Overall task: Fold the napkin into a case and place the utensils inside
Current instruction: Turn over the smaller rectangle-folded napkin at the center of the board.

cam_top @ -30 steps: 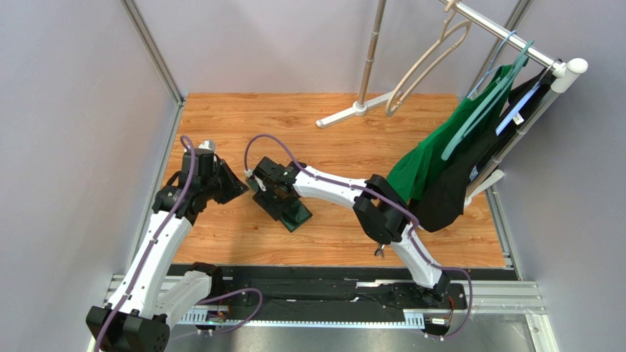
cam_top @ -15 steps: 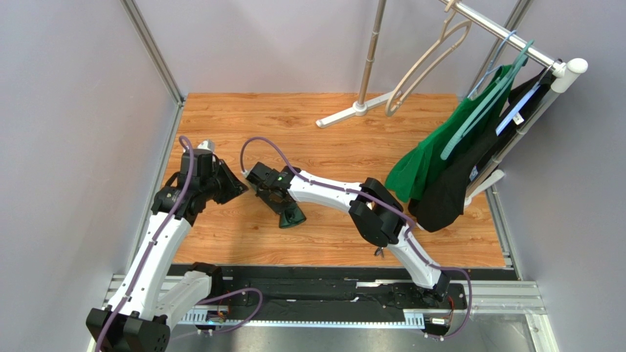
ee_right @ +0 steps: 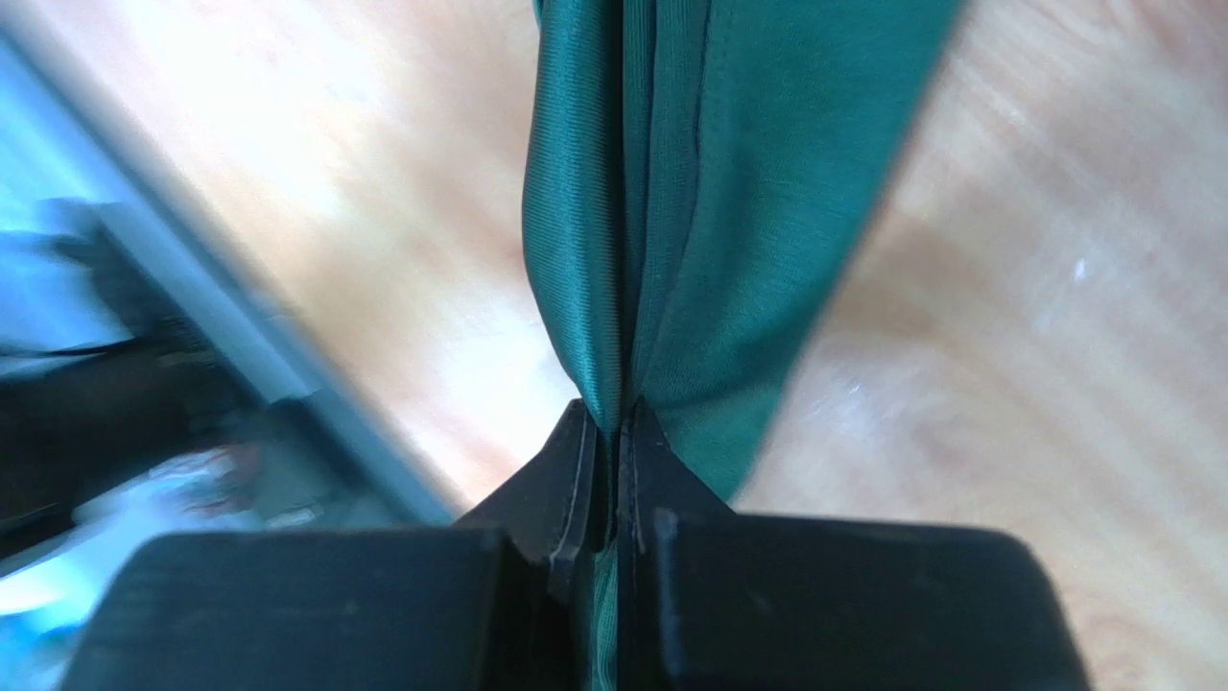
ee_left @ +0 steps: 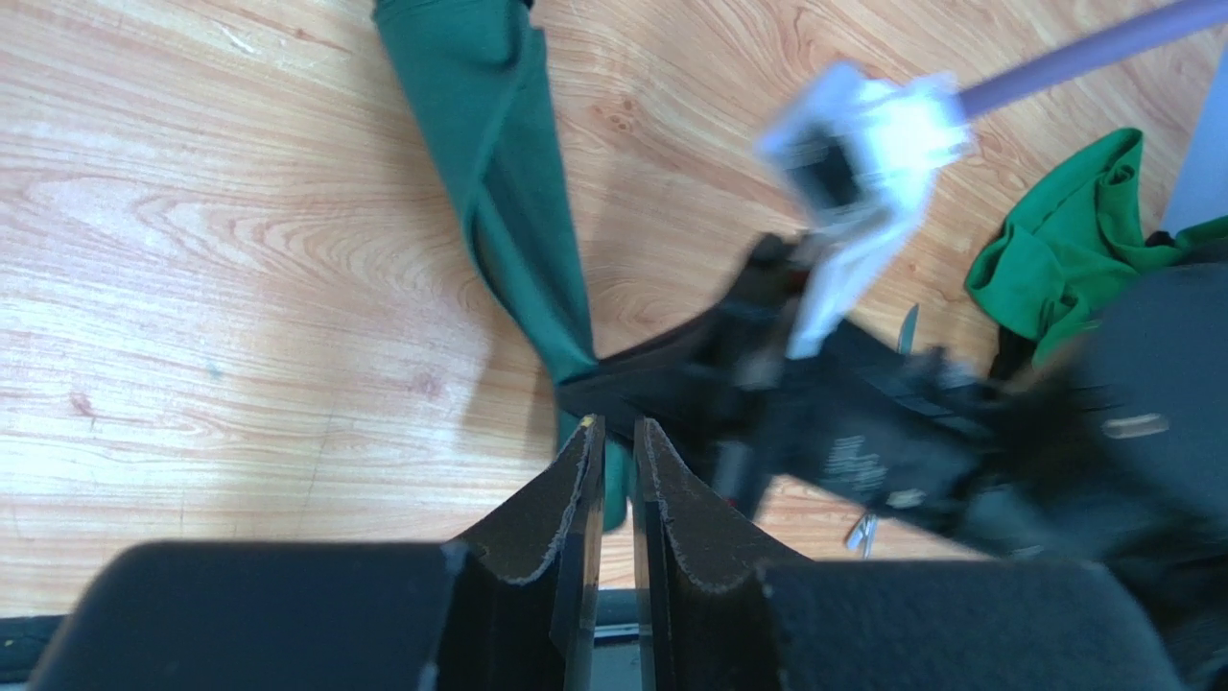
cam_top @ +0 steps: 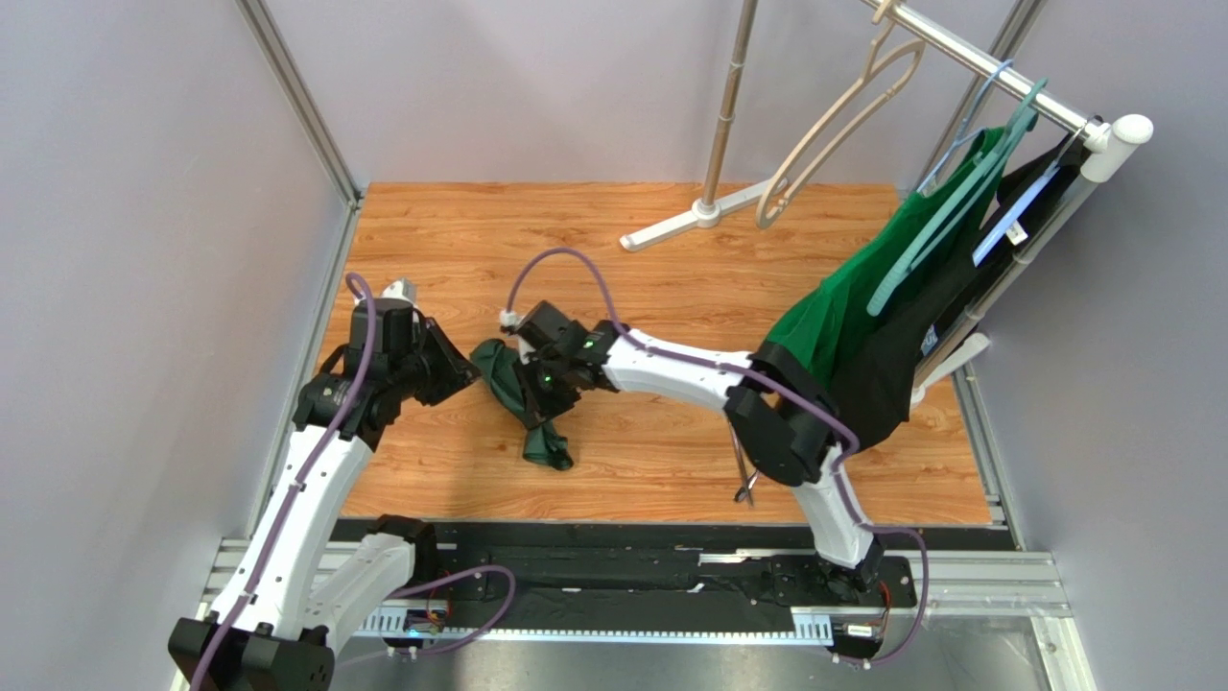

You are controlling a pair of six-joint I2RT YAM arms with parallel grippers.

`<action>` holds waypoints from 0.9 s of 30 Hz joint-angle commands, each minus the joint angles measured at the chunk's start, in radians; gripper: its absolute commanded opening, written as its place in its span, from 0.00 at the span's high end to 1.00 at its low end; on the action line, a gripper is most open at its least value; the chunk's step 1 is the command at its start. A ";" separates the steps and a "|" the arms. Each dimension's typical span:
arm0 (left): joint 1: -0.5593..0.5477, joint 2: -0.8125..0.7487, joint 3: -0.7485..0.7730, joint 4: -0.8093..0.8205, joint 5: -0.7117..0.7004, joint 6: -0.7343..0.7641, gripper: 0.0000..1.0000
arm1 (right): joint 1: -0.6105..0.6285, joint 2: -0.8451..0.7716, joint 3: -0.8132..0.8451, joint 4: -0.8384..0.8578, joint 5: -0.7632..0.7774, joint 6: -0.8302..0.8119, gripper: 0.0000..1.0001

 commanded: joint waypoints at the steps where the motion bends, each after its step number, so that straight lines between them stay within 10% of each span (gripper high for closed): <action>1: 0.009 -0.038 -0.010 0.002 -0.010 0.013 0.78 | -0.096 -0.168 -0.204 0.403 -0.267 0.261 1.00; 15: 0.003 0.083 -0.042 0.126 0.135 0.030 0.78 | -0.287 -0.156 -0.767 1.568 -0.531 0.830 1.00; 27: -0.163 0.372 -0.037 0.355 0.112 0.015 0.70 | -0.364 -0.097 -1.010 1.909 -0.523 0.896 1.00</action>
